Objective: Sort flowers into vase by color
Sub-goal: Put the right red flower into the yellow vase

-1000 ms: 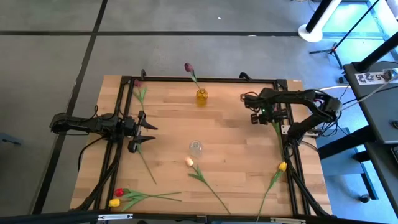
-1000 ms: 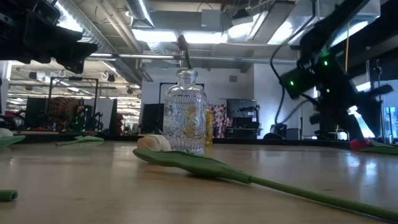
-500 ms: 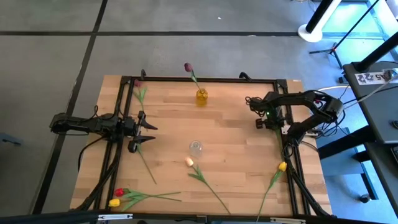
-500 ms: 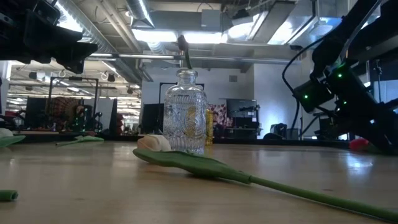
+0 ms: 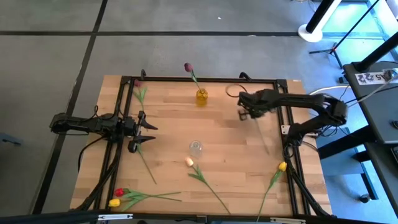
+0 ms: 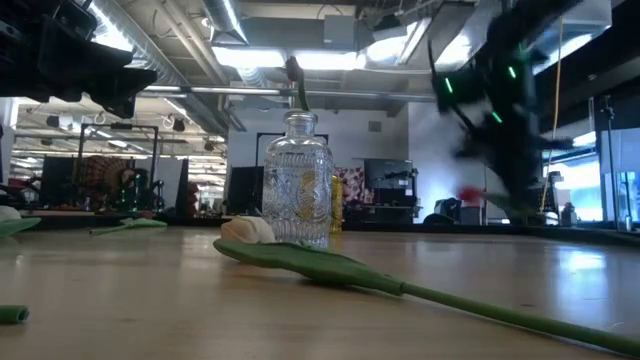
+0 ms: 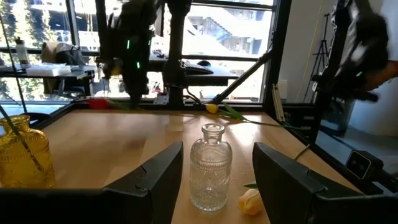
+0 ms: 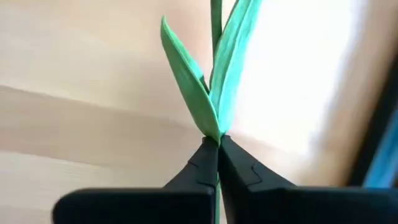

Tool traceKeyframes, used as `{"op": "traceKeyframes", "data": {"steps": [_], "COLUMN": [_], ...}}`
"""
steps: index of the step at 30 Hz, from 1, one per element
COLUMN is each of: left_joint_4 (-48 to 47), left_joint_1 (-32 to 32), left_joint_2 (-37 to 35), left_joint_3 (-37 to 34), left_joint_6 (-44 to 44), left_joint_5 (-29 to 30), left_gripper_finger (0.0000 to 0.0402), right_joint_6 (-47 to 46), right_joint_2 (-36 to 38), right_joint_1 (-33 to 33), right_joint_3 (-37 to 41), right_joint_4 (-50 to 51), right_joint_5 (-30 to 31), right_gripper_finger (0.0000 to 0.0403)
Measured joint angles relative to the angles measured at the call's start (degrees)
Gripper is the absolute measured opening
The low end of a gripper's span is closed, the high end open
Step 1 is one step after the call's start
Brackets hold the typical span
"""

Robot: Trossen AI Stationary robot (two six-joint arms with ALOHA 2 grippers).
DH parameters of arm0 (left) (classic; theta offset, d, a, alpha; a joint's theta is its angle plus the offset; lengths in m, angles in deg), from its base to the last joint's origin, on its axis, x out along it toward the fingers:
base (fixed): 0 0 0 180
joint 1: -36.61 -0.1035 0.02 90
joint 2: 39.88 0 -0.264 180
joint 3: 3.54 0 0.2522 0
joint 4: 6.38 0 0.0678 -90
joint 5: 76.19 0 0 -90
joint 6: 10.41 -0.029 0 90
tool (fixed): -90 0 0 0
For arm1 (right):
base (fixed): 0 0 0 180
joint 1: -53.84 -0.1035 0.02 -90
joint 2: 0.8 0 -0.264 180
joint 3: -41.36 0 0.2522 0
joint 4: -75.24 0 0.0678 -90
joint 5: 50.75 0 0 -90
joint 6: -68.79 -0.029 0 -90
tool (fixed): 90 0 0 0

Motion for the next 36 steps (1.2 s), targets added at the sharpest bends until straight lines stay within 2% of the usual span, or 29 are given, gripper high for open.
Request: {"op": "traceKeyframes", "data": {"steps": [2,4,8,11,14,16,26,36], "left_joint_4": [0.0,0.0,0.0,0.0,0.0,0.0,0.0,0.0], "left_joint_1": [0.0,0.0,0.0,0.0,0.0,0.0,0.0,0.0], "left_joint_2": [0.0,0.0,0.0,0.0,0.0,0.0,0.0,0.0], "left_joint_3": [0.0,0.0,0.0,0.0,0.0,0.0,0.0,0.0], "left_joint_6": [0.0,0.0,0.0,0.0,0.0,0.0,0.0,0.0], "left_joint_5": [0.0,0.0,0.0,0.0,0.0,0.0,0.0,0.0], "left_gripper_finger": [0.019,0.019,0.019,0.019,0.019,0.019,0.019,0.019], "right_joint_6": [1.8,6.1,23.1,35.9,42.9,45.1,41.5,41.7], "right_joint_2": [1.3,2.5,2.9,1.8,0.5,0.5,-4.1,-1.7], "right_joint_1": [-3.2,-6.1,-10.6,-11.6,-11.1,-10.0,-7.4,-7.4], "right_joint_3": [-4.9,-9.1,-12.2,-12.3,-12.2,-12.2,-12.1,-12.1], "right_joint_4": [-4.3,-13.4,-42.3,-64.4,-77.1,-79.7,-77.9,-76.5], "right_joint_5": [4.8,10.3,18.9,19.9,19.1,19.2,16.4,14.9], "right_gripper_finger": [0.0008,0.0005,0.0004,0.0002,0.0002,0.0001,0.0001,0.0]}}
